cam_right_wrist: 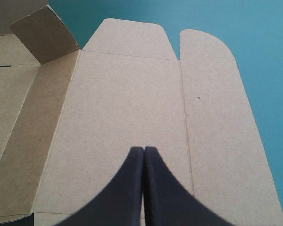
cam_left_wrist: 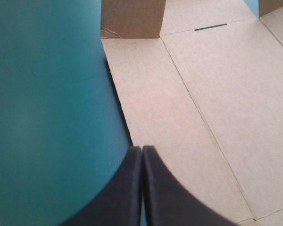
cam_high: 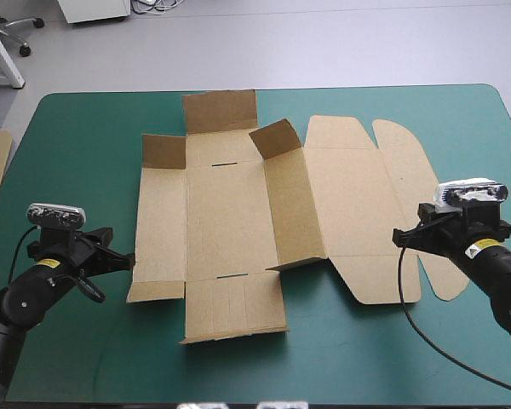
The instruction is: Fold the box
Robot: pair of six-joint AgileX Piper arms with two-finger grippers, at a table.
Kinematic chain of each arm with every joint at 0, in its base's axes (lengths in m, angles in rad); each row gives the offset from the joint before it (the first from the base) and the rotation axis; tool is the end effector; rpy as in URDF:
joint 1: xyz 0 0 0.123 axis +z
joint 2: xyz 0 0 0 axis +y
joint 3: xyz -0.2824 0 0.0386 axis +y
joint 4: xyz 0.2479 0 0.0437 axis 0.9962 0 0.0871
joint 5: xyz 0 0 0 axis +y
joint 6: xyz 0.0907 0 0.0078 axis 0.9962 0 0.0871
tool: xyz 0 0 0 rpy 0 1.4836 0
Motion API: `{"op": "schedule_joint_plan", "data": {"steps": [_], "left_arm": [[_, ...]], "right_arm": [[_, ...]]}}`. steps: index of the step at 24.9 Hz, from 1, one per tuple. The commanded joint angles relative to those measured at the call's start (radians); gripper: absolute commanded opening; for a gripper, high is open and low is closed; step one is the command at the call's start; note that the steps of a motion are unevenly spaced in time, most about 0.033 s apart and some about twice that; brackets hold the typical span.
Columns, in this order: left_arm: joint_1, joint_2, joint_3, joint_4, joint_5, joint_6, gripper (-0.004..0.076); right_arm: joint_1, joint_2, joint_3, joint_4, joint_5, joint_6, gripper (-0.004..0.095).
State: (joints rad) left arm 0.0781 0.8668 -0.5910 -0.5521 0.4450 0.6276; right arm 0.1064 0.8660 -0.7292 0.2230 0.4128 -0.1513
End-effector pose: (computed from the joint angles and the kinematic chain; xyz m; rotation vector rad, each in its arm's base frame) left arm 0.1725 -0.0072 0.2895 0.1770 2.1238 -0.1275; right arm 0.1776 0.0271 0.3328 -0.1099 2.0244 0.1910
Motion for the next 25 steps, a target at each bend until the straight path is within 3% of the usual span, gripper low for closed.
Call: {"op": "schedule_joint_plan", "data": {"steps": [1,20,25], "left_arm": [[0.003,-0.005,-0.029,-0.009,-0.058,0.036,-0.0015],[0.003,-0.005,-0.029,-0.045,-0.075,0.048,-0.0015],[0.003,0.022,-0.060,-0.090,-0.005,-0.007,0.0008]], "right_arm": [[-0.009,-0.007,-0.035,0.011,-0.063,-0.002,-0.0034],[-0.009,-0.007,-0.035,0.011,-0.063,-0.002,-0.0034],[-0.009,-0.003,-0.035,0.013,-0.063,-0.002,-0.0034]]}}
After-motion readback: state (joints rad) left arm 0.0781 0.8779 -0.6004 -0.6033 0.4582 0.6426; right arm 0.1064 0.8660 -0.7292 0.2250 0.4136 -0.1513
